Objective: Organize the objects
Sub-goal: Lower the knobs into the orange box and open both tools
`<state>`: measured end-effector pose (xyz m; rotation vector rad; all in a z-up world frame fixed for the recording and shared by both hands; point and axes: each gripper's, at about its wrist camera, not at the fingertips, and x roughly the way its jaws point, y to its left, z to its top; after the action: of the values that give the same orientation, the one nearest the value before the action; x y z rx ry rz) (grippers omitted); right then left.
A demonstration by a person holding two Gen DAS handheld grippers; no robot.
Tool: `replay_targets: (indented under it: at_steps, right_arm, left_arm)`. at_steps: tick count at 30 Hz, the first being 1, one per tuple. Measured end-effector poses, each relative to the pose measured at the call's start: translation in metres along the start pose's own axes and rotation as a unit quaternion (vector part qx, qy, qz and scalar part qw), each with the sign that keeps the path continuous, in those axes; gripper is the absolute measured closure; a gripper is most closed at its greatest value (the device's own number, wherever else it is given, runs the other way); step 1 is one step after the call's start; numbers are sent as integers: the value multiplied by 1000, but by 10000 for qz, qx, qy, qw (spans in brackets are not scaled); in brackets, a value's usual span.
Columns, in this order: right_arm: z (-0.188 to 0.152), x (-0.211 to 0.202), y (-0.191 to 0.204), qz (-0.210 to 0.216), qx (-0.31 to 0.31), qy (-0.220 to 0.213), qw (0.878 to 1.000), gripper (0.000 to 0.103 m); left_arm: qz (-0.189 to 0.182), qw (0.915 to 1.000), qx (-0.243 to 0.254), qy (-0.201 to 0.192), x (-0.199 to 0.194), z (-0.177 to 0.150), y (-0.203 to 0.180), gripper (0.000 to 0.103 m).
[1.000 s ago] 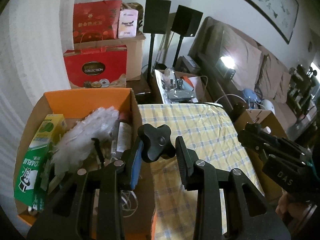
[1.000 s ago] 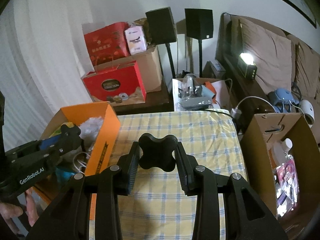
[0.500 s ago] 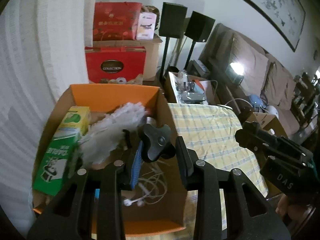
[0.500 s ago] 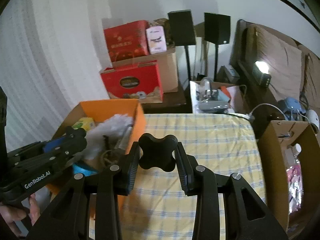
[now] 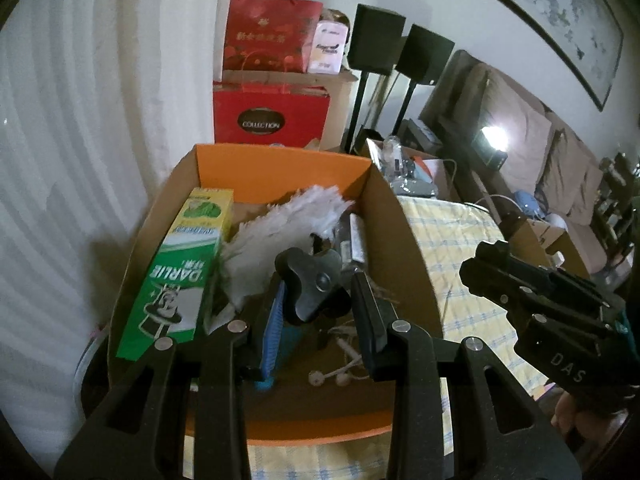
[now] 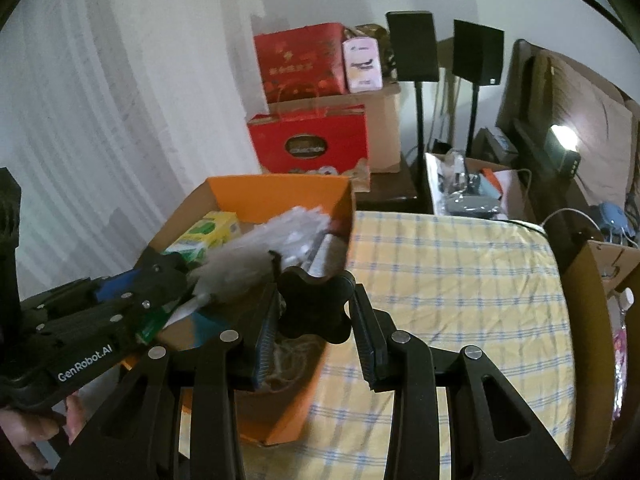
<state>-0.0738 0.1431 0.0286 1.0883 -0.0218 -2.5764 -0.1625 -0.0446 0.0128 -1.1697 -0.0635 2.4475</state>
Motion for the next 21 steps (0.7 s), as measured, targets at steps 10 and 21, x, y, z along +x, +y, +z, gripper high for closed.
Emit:
replay_targets:
  at_steps: [10, 21]
  right_arm:
    - [-19, 28, 22, 196, -80, 312, 9993, 68]
    - [-31, 41, 25, 324, -31, 445, 9985, 68]
  left_arm:
    - [-176, 9991, -116, 365, 20, -27, 16, 73]
    - [-275, 9976, -203, 609, 41, -46, 18, 73]
